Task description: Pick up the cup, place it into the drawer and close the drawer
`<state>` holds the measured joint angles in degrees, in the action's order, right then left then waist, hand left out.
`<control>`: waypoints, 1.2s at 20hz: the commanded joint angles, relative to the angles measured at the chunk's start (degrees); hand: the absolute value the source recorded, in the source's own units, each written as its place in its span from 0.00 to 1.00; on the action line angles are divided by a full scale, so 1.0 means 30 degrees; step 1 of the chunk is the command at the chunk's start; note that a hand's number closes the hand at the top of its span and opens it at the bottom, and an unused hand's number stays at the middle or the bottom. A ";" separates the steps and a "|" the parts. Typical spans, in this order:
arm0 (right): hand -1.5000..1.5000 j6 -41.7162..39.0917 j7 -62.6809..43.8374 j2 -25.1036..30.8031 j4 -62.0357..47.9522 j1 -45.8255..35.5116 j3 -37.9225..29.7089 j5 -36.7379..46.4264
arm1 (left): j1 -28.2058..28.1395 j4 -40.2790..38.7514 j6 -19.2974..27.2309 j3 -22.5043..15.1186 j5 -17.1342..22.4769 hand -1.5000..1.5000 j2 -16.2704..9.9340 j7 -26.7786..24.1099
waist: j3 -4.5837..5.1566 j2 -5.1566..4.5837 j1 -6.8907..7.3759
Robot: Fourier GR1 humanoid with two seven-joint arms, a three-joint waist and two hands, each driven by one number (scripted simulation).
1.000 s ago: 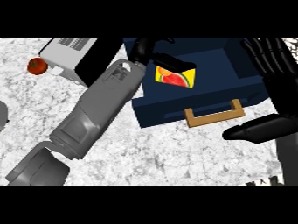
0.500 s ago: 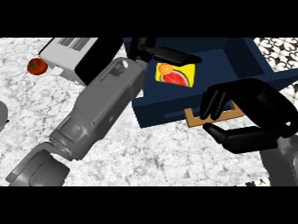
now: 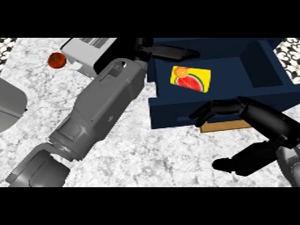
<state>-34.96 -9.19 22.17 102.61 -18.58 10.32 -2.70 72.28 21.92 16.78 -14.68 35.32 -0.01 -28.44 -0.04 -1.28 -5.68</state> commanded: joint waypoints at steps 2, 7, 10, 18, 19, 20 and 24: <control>0.00 0.1819 0.0591 0.0004 0.0198 0.1599 0.1698 0.5039 | -0.1213 -0.0093 -0.0813 0.0107 0.0592 0.00 0.0003 -0.1134 | 0.0002 0.0214 0.0969; 0.00 0.3777 0.3247 -0.0881 -0.5923 0.0810 0.3079 0.8582 | -0.0950 0.0735 -0.0717 0.0647 0.0820 0.00 -0.0003 -0.0862 | -0.0013 0.0239 0.2003; 0.00 0.3875 0.3717 -0.1314 -0.8756 -0.0569 0.3965 0.9718 | -0.2753 0.1299 -0.1583 0.0696 0.0842 0.00 -0.0146 -0.1543 | -0.0003 0.0274 0.2547; 1.00 0.7159 0.7800 -0.2387 -1.8530 -0.4616 0.2357 1.1429 | -0.4951 0.3862 -0.2791 0.0623 0.0951 0.00 -0.1865 -0.0697 | -0.0042 0.0200 0.3564; 1.00 0.7074 0.8327 -0.2065 -1.9118 -0.5342 0.1636 1.1001 | -0.5447 0.4279 -0.2395 0.0333 0.0720 0.00 -0.1582 -0.1027 | -0.0054 0.0215 0.3884; 1.00 0.7418 0.9583 -0.1917 -1.9886 -0.5883 0.1286 1.0923 | -0.5526 0.3934 -0.2867 0.0528 0.0819 0.00 -0.1771 -0.1152 | -0.0058 0.0045 0.3611; 1.00 0.8415 1.0325 -0.1415 -2.2247 -0.7670 -0.0476 1.0384 | -0.6420 0.5128 -0.3485 0.0385 0.0980 0.00 -0.2338 -0.0593 | -0.0081 0.0029 0.4368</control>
<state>-12.95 17.52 16.61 43.42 -37.22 12.83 28.94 56.36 34.64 8.07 -12.99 38.13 -6.01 -30.55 -0.19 -0.99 6.10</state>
